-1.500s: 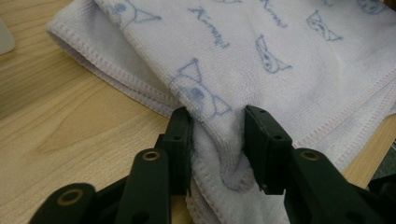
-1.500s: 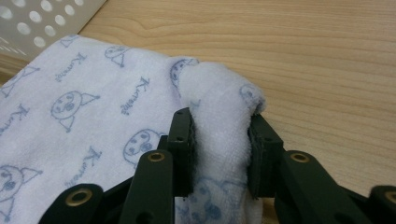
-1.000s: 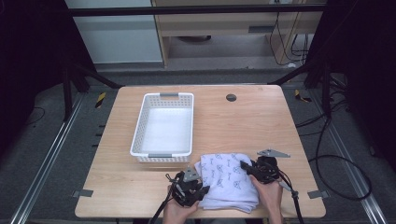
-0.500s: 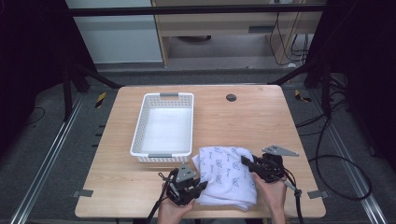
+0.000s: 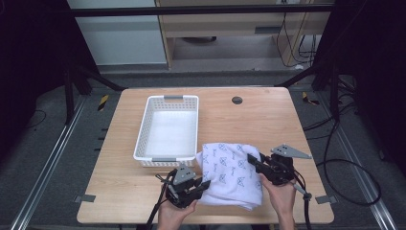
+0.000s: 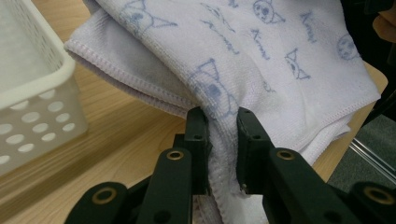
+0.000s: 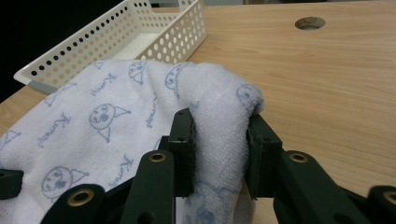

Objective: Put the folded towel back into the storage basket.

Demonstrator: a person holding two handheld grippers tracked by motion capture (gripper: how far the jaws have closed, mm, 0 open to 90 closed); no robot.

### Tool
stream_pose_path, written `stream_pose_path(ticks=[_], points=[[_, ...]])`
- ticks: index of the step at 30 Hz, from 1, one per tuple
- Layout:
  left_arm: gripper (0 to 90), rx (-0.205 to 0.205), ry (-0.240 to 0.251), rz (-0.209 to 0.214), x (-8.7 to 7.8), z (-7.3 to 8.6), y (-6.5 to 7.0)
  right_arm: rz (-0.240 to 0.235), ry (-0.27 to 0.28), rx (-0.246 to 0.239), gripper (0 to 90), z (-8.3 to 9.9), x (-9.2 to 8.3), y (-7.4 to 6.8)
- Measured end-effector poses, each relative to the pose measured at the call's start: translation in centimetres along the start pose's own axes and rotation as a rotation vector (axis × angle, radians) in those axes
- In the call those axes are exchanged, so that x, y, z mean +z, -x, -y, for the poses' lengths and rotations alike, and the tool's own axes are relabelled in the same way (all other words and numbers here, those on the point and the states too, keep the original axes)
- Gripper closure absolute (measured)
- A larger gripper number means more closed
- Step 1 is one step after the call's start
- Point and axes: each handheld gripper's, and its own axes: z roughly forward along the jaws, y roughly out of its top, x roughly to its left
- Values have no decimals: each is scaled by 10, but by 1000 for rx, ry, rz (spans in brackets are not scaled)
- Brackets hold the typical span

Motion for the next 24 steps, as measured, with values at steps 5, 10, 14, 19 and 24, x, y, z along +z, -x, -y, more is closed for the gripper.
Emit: stream_pose_path(ticks=[5,10,14,19,24], points=[[765,2,18,-4,-5,-4,0,-2,15,-5,682,-5,-2,-2],[765,13,42,-12,-11,-10,0,0,36,-24,681,-13,-5,-7],[765,19,59,-18,-17,-14,0,-1,54,-43,680,-21,-6,-11],[765,30,71,-24,-21,-18,0,3,62,-64,679,-30,-7,-16],[765,47,76,-32,-24,-25,-2,11,75,-76,679,-37,-7,-20]])
